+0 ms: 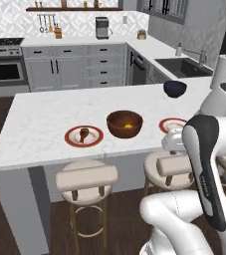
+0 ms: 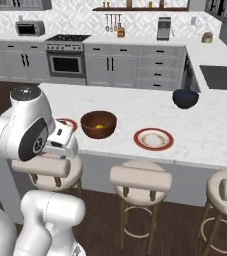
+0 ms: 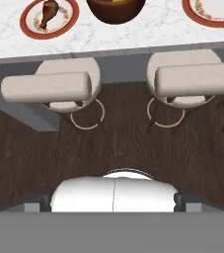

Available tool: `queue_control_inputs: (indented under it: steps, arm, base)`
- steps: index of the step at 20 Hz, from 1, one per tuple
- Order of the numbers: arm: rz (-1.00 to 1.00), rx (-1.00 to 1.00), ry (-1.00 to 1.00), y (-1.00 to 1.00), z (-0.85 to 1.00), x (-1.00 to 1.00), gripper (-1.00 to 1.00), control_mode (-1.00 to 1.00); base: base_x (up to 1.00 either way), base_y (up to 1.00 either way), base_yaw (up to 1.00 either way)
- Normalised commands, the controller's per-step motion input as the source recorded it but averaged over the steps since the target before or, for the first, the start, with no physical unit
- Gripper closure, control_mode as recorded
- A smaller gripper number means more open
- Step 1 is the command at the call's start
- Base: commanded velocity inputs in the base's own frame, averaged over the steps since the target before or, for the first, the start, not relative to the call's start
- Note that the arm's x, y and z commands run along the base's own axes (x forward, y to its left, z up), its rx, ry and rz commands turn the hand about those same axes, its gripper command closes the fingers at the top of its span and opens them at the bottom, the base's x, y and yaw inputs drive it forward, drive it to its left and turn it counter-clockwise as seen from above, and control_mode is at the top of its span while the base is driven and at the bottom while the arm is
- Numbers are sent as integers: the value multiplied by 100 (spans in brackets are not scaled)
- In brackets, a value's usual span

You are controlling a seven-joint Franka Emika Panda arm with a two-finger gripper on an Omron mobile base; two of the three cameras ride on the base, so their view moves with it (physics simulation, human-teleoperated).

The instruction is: Pick the chicken drumstick and lemon from their plates and place them in the bowl. Then put the bowl in the fridge.

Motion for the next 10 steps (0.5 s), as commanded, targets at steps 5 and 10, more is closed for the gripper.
queue_control_inputs:
  steps: [5, 10]
  arm:
    - [0, 0, 0, 0, 0, 0, -100, 100]
    - [0, 0, 0, 0, 0, 0, -100, 100]
  base:
    - [49, 100, 0]
    - [100, 42, 0]
